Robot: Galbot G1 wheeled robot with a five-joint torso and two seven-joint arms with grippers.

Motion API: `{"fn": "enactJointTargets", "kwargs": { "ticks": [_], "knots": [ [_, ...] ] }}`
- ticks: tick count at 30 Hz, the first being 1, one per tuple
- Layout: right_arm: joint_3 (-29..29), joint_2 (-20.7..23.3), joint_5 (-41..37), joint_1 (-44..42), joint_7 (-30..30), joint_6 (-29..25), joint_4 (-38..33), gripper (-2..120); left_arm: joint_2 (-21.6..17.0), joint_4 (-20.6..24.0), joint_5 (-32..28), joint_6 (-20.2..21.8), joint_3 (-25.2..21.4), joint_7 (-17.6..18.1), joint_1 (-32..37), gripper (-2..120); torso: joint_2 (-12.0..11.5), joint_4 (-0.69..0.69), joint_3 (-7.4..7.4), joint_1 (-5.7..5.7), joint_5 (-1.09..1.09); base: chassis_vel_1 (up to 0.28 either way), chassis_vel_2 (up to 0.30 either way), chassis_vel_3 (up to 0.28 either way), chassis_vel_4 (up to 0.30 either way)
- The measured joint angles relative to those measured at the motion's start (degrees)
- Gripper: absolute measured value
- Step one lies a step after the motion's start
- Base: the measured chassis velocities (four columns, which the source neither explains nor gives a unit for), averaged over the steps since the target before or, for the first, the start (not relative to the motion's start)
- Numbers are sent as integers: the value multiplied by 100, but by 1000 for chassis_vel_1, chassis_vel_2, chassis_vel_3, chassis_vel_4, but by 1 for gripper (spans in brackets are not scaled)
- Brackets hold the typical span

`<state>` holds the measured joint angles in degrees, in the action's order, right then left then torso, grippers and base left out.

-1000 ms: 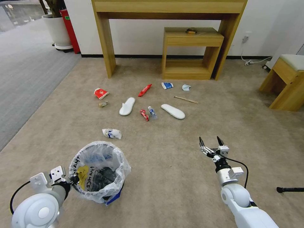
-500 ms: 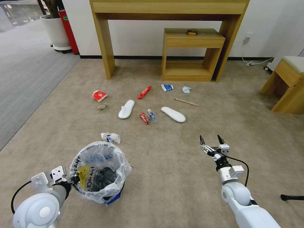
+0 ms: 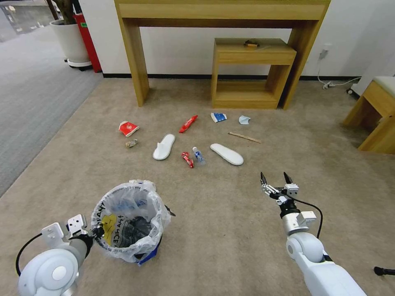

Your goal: Pick up the trash bin and place the garbage on the floor into it.

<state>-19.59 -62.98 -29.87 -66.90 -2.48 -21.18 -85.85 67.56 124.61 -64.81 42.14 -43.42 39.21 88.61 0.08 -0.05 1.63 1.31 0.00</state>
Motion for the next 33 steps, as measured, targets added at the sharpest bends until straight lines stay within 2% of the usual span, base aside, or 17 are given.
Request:
{"fn": "enactJointTargets", "kwargs": {
  "ticks": [11,24,33],
  "knots": [
    [37,-93,52,67,-61,21,80,100,-29,-54,-6,0,14,0,-27,0,0,0,0,0,1,53,57,-48,-58],
    [67,-159,46,105,-50,-2,134,100,-8,-109,5,0,36,-1,-53,0,-1,2,1,0,1,217,220,-228,-228],
    [61,-166,57,100,-29,-37,157,100,14,-114,15,0,42,-4,-50,0,0,0,0,0,-1,178,172,-175,-176]
  ]
}}
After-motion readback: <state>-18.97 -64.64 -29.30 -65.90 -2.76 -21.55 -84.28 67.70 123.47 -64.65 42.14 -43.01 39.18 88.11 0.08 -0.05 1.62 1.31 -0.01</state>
